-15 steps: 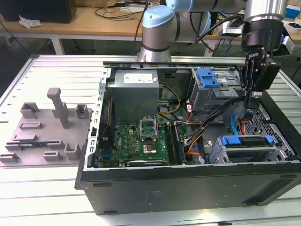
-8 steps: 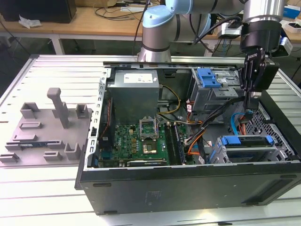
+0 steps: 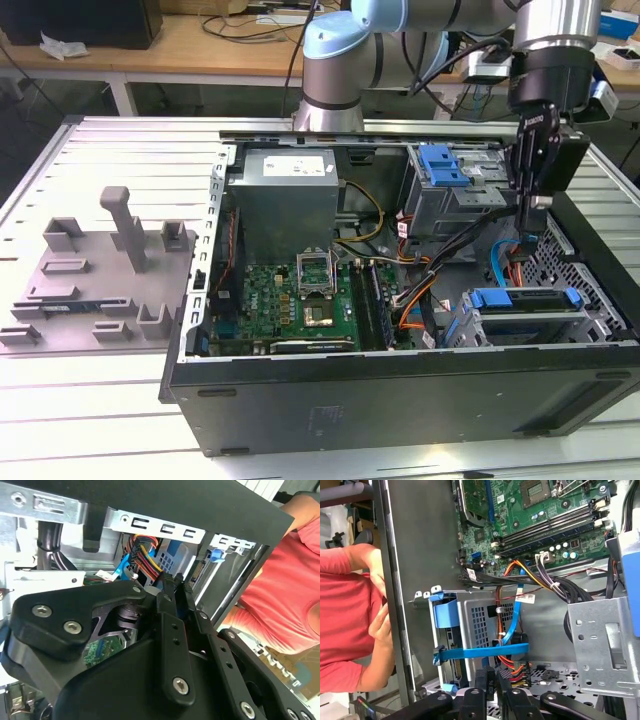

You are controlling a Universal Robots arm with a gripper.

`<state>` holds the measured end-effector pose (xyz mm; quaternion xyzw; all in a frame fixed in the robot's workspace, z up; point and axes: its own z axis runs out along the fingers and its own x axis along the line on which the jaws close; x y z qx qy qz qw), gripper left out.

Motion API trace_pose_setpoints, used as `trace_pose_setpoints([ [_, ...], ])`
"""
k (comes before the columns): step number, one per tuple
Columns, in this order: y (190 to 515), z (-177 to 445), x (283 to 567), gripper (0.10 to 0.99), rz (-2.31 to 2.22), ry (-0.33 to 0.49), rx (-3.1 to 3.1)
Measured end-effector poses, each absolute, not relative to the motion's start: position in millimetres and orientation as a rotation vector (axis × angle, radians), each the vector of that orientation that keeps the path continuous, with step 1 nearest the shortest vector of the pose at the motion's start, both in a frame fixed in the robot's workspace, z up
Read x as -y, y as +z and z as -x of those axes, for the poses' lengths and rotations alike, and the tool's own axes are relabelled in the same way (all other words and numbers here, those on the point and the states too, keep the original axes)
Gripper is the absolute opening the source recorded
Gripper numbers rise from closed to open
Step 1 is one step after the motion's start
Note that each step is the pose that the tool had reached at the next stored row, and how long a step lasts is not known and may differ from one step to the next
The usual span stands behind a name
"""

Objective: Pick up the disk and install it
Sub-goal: 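Insert the first disk wire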

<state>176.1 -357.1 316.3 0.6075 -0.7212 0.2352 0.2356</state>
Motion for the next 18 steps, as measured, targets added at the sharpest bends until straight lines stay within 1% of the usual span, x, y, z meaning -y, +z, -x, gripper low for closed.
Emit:
trace_pose_setpoints([
  [1,316,-176,356,0.212,-1.665,0.647,1.977],
  [2,316,-176,355,0.165,-1.664,0.649,1.976],
  [10,316,-176,357,0.165,-1.663,0.650,1.975],
  [18,324,-176,371,0.165,-1.697,0.599,2.011],
])
